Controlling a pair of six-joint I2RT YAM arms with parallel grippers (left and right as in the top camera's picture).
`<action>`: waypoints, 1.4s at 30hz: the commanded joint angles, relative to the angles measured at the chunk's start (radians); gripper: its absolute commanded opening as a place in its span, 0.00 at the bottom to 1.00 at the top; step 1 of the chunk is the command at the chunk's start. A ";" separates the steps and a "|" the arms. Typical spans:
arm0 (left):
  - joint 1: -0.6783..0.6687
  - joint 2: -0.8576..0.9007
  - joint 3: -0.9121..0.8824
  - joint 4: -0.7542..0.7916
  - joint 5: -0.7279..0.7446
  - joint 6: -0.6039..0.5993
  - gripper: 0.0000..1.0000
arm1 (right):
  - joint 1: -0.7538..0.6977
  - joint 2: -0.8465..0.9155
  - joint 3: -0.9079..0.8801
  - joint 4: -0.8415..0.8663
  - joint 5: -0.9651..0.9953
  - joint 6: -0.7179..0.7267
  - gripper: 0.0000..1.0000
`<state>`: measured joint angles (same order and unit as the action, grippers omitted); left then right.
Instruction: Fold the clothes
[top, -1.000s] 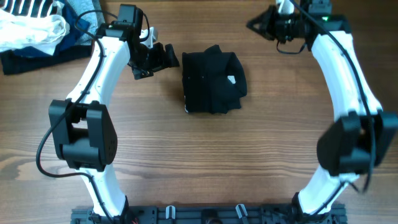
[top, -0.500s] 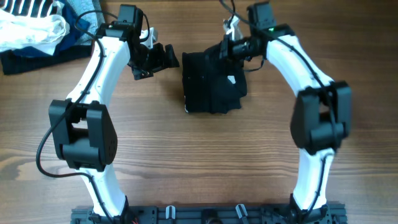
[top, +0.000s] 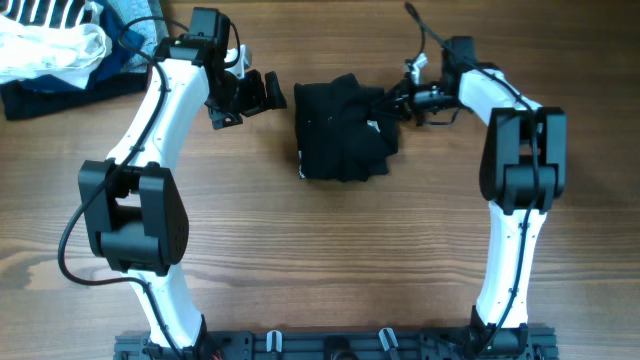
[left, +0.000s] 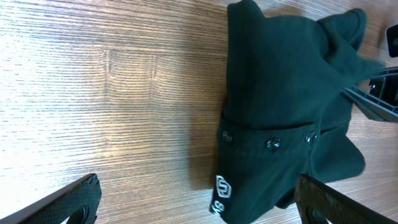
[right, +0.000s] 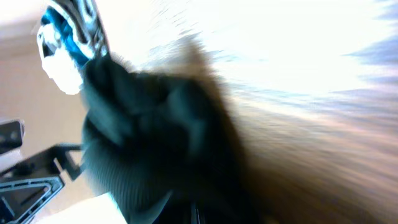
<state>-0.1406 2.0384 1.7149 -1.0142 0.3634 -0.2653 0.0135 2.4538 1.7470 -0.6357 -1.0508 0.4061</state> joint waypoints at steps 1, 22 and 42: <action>-0.002 0.010 0.004 -0.002 -0.006 -0.005 1.00 | -0.006 0.013 0.000 -0.011 0.025 -0.011 0.04; -0.002 0.010 0.004 0.004 -0.005 -0.005 1.00 | 0.079 -0.475 0.006 -0.077 0.301 -0.026 0.06; -0.002 0.010 0.004 0.002 -0.006 -0.005 1.00 | 0.091 -0.025 0.007 0.198 0.182 0.119 0.05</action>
<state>-0.1406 2.0384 1.7149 -1.0134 0.3634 -0.2653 0.1619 2.4107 1.7611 -0.4484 -0.8867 0.4934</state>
